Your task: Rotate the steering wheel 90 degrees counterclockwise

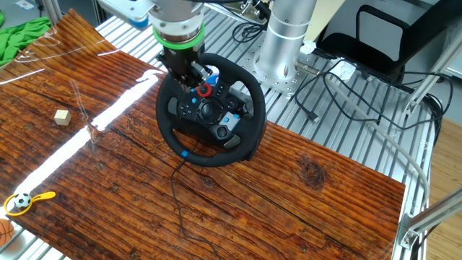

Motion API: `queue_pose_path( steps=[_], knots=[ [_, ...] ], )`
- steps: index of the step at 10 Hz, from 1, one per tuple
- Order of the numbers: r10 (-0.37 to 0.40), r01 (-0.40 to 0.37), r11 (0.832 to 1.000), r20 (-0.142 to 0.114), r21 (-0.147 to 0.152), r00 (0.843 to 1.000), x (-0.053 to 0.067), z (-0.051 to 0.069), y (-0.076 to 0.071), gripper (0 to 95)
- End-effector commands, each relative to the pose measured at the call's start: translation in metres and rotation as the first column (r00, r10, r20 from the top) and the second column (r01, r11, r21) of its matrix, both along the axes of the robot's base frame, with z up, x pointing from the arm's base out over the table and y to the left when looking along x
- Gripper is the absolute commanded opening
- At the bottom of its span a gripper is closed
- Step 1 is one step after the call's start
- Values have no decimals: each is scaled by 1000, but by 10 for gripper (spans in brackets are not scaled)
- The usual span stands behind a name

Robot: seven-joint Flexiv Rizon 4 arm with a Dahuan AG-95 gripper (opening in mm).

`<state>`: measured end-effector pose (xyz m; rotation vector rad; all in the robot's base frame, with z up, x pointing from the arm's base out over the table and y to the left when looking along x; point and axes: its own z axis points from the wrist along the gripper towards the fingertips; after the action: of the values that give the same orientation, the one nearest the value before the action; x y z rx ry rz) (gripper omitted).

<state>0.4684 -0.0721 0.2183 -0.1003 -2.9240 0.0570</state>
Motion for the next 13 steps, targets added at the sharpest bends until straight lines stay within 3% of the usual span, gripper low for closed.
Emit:
queue_pose_path(
  steps=[1, 6, 7, 9, 11, 13],
  knots=[
    [-12, 12, 1000, 8, 14, 1000, -2, 0, 0, 0],
    [-1, 1, 1000, -20, 7, 1000, -2, 0, 0, 0],
    [8, -8, 1000, 4, 17, 1000, -2, 0, 0, 0],
    [19, -19, 1000, 7, 12, 1000, -3, 3, -1, 0],
    [33, -33, 999, 30, 15, 999, -7, 9, -5, 0],
    [36, -37, 999, 31, 16, 999, -13, 10, -10, 0]
  ],
)
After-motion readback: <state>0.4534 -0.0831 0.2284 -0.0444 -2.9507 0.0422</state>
